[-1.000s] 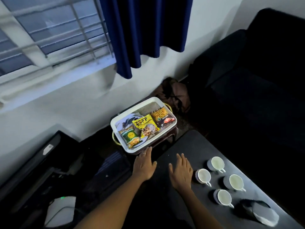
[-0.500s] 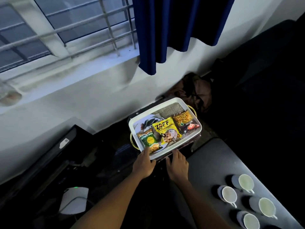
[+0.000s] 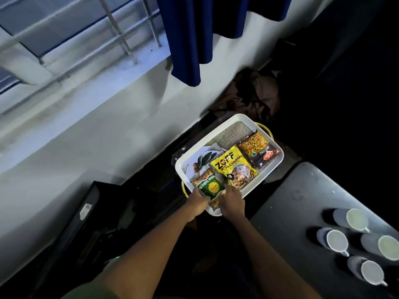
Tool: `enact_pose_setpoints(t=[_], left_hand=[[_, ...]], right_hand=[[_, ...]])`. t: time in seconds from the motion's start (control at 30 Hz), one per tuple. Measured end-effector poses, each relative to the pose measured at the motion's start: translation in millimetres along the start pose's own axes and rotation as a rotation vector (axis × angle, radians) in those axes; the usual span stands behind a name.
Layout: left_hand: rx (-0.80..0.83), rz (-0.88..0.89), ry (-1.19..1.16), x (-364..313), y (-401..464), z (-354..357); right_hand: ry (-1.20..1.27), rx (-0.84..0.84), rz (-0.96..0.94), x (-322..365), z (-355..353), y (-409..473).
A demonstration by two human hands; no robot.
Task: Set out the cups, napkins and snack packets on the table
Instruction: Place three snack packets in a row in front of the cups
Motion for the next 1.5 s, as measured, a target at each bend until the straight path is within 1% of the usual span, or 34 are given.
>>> enact_pose_setpoints(t=[0.13,0.27,0.4,0.5,0.6,0.63,0.7,0.77,0.87,0.93,1.0,1.03,1.07,1.1,1.17,1.2,1.27,1.33,1.37,1.43,1.5], left_hand=[[0.093,-0.034,-0.027,-5,4,5],[0.156,-0.086,-0.054,-1,8,11],[0.149,-0.072,-0.05,-4,9,8],[0.139,-0.02,-0.049,-11,8,4],[0.065,0.001,-0.076,-14,5,-3],[0.027,-0.003,-0.087,-13,4,-6],[-0.032,0.0,-0.12,-12,-1,-10],[-0.073,0.004,-0.149,-11,-7,-12],[-0.147,-0.019,-0.175,-9,-17,-15],[-0.21,0.019,-0.152,-15,-25,-17],[-0.373,0.149,0.008,-29,-39,-27],[-0.469,0.243,0.133,-41,-48,-31],[-0.524,0.354,0.268,-55,-57,-30],[-0.521,0.47,0.398,-69,-64,-24],[-0.391,0.667,0.64,-92,-73,1],[-0.33,0.741,0.758,-99,-77,14],[-0.267,0.842,0.978,-107,-84,37],[-0.241,0.872,1.117,-113,-87,54],[-0.231,0.859,1.148,-114,-88,61],[-0.211,0.807,1.148,-117,-90,71],[-0.175,0.741,1.08,-116,-93,80]], right_hand=[[0.033,0.055,0.094,-2,17,6],[0.073,0.076,0.239,-12,28,6],[0.151,0.113,0.371,-24,33,4],[0.295,0.123,0.392,-25,35,5],[0.43,0.089,0.356,-21,30,2],[0.509,0.071,0.34,-19,27,-1],[0.761,0.051,0.305,-15,22,-8],[0.916,0.071,0.28,-10,16,-15],[0.966,0.092,0.275,-11,5,-23],[0.941,0.065,0.253,-16,-7,-27],[0.927,0.019,0.233,-23,-22,-32],[0.929,0.0,0.228,-27,-29,-34],[0.934,-0.014,0.221,-31,-35,-37],[0.936,-0.023,0.205,-35,-42,-40],[0.916,-0.03,0.161,-40,-55,-45],[0.898,-0.031,0.135,-43,-62,-47],[0.86,-0.035,0.084,-49,-74,-52],[0.808,-0.029,0.045,-54,-85,-58],[0.783,-0.018,0.027,-56,-89,-61],[0.75,0.0,-0.005,-61,-97,-69],[0.731,0.007,-0.03,-68,-105,-75]])
Point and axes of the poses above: each hand's wrist, its own y-axis towards the middle knuckle, its own z-axis out of the palm, x = y × z, the point moved 9 cm from there along y, towards the middle knuckle, and after that the axes turned 3 degrees about -z, right-handed, at the moved point
